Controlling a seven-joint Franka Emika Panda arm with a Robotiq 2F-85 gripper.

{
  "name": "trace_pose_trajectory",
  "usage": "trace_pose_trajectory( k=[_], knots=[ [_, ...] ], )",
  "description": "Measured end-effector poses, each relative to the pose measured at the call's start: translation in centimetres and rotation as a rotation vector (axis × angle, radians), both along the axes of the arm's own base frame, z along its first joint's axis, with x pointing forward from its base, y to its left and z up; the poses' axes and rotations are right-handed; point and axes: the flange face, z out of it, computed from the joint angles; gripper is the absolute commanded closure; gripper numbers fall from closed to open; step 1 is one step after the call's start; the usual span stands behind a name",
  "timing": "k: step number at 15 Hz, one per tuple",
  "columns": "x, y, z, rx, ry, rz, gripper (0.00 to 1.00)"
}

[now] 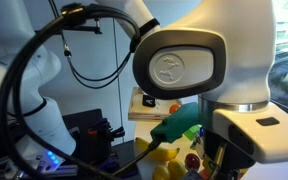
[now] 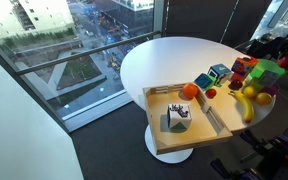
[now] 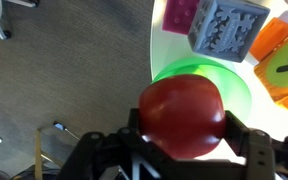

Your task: Put the plastic apple in the bowl

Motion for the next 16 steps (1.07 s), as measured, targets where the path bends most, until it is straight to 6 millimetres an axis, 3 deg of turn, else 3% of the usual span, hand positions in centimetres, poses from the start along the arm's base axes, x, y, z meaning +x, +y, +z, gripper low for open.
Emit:
trace_pose_trajectory(
  k=[5,16],
  knots=[
    [0.3,-1.0,-0.9,-0.007,0.010,-0.020,0.44],
    [2.3,-1.3,-2.8,-0.036,0.000,-0.024,0.44]
  ],
)
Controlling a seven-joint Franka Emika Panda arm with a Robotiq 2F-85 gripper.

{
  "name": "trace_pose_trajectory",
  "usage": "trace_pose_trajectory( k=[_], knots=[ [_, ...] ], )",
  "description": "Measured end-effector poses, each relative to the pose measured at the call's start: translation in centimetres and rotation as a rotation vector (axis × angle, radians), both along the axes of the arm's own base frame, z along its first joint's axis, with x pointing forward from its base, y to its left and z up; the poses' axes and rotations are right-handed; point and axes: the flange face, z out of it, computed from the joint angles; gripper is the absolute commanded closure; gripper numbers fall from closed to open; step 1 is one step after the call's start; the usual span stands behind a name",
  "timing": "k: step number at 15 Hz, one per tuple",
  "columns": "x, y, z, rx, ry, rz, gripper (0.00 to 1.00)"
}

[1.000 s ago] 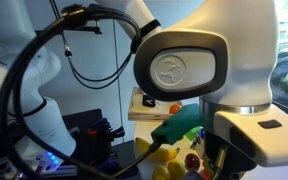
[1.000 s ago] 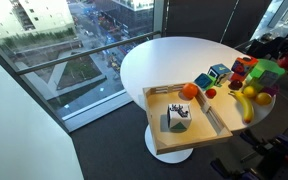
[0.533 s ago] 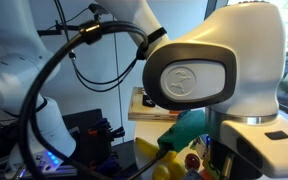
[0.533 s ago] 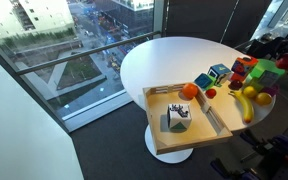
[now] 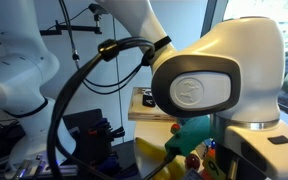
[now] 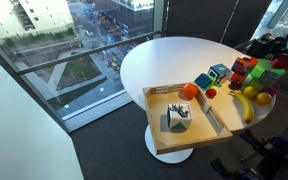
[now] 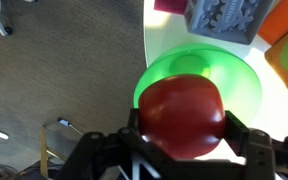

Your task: Put the plastic apple in the bowl

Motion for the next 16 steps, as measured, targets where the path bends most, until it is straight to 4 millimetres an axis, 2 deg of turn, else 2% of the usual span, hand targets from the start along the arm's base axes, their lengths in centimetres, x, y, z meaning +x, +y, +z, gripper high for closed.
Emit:
trace_pose_trajectory(
  k=[8,9,11,13,16],
  knots=[
    [0.7,0.2,-1.3,-0.011,0.001,0.017,0.44],
    [0.7,0.2,-1.4,-0.011,0.004,0.018,0.29],
    [0.8,0.3,-1.5,-0.011,0.007,0.022,0.05],
    [0.9,0.5,-1.6,-0.011,0.009,0.026,0.00],
    [1.1,0.7,-1.6,-0.011,0.009,0.030,0.00]
  ],
)
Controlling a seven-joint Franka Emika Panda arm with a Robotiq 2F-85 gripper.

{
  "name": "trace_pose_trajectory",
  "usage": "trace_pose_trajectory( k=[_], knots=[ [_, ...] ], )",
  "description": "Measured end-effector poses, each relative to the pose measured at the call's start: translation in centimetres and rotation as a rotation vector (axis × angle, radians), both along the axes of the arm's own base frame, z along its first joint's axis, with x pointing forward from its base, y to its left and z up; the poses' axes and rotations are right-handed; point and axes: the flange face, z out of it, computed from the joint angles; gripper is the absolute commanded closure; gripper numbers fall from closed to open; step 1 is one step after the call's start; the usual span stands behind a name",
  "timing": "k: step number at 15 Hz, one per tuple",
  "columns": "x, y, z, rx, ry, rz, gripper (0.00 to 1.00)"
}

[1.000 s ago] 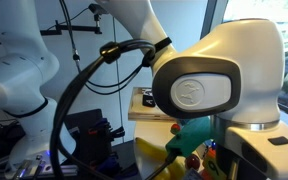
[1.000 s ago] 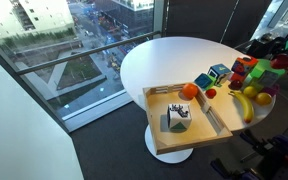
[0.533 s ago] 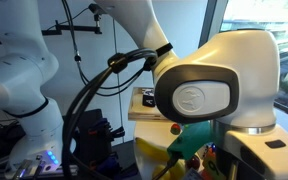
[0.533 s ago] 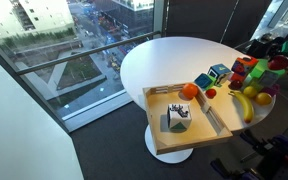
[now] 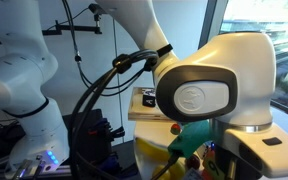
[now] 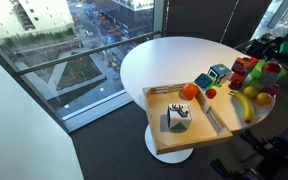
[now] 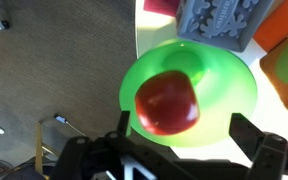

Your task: Put the plastic apple in the bowl

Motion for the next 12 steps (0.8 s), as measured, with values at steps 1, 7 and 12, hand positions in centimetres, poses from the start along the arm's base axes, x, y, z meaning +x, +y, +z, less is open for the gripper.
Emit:
trace_pose_trajectory(
  k=[1,7,12],
  knots=[
    [0.1,0.1,0.0,0.000,0.000,0.002,0.00],
    [0.6,0.7,0.2,0.004,-0.007,0.013,0.00],
    [1.6,2.5,1.4,0.047,-0.032,0.067,0.00]
  ],
)
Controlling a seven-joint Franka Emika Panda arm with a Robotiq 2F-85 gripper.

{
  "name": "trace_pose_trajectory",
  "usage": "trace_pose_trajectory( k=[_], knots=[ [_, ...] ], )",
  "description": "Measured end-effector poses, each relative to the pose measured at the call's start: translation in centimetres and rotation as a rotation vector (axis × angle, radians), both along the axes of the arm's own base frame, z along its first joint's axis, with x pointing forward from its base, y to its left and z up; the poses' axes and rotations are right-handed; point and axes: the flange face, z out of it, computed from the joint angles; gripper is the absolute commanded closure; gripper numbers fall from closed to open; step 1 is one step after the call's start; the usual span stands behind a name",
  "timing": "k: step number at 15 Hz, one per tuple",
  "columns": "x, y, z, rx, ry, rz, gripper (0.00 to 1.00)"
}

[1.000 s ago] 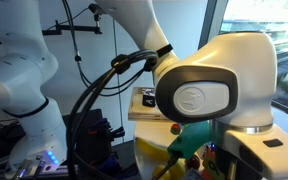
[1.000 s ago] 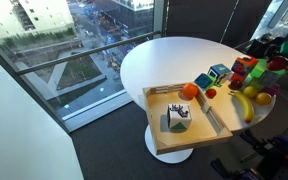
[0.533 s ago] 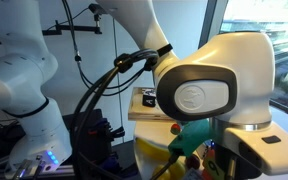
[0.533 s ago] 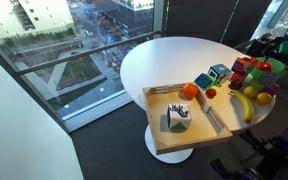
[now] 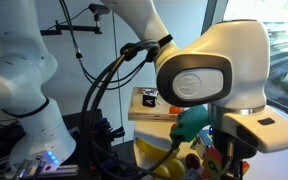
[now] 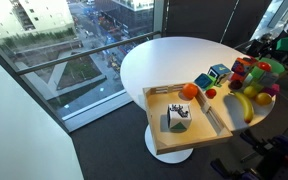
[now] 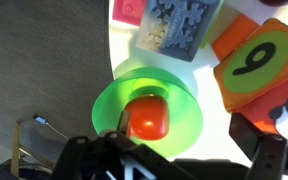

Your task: Put the plastic apple in the bowl

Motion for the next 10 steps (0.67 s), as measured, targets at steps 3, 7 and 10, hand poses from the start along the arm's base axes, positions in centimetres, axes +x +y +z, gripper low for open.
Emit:
trace_pose_trajectory(
  k=[3,7,10],
  knots=[
    [0.5,1.8,1.4,0.037,-0.006,0.061,0.00],
    [0.9,4.7,3.2,0.075,-0.011,0.148,0.00],
    [0.9,6.9,4.3,0.094,-0.013,0.209,0.00]
  ],
)
